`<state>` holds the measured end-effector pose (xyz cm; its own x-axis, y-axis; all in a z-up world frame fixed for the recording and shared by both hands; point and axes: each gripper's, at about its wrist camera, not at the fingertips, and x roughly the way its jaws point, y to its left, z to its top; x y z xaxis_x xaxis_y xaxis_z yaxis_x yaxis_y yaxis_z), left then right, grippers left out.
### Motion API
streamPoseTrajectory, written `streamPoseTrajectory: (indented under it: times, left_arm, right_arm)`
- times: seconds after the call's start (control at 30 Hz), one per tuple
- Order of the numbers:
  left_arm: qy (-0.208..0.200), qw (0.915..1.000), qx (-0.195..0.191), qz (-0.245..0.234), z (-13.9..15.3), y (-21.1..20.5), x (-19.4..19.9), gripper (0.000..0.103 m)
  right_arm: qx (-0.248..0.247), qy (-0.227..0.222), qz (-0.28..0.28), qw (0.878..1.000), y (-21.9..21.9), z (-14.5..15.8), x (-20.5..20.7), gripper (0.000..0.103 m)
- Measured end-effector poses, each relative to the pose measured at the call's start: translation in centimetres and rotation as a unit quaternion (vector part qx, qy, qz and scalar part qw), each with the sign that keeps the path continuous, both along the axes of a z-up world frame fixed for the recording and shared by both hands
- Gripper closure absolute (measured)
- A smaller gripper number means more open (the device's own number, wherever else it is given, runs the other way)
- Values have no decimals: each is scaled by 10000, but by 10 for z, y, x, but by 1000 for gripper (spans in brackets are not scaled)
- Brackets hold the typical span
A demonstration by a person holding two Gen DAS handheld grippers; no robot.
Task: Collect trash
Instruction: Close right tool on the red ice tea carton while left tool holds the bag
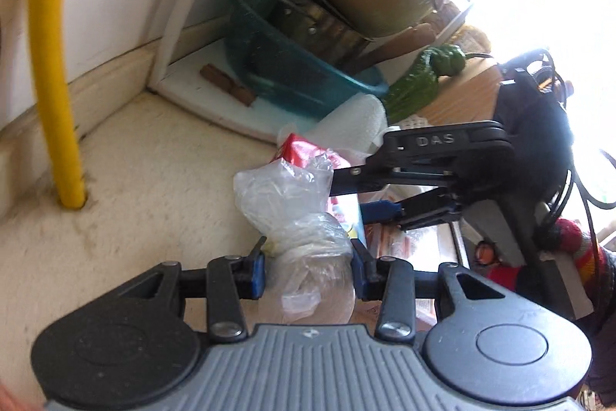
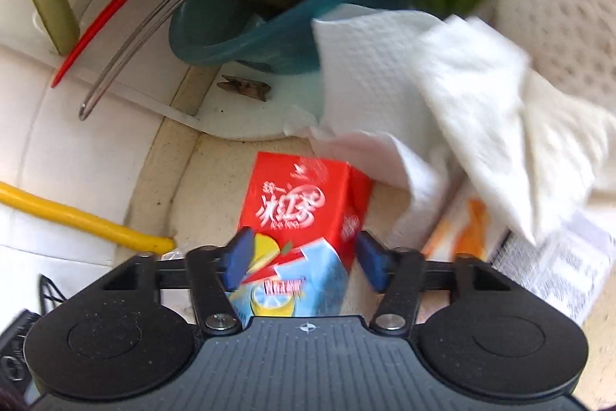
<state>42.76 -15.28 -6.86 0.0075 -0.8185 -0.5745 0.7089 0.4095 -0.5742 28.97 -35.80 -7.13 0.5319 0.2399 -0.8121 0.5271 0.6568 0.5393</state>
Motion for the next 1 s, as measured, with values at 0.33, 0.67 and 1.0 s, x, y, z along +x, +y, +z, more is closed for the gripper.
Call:
streamPoseTrajectory:
  times: [0.33, 0.67, 1.0]
  left_arm:
    - [-97, 9954, 150, 937, 4, 21, -3, 68]
    - [-349, 9922, 81, 1198, 19, 35, -13, 68]
    - [-185, 9899, 24, 1403, 6, 48, -13, 68]
  right_arm:
    - [210, -261, 41, 9994, 4, -1, -17, 52]
    - [186, -504, 181, 9984, 3, 16, -35, 82]
    - [-470, -128, 61, 9988, 30, 36, 4, 1]
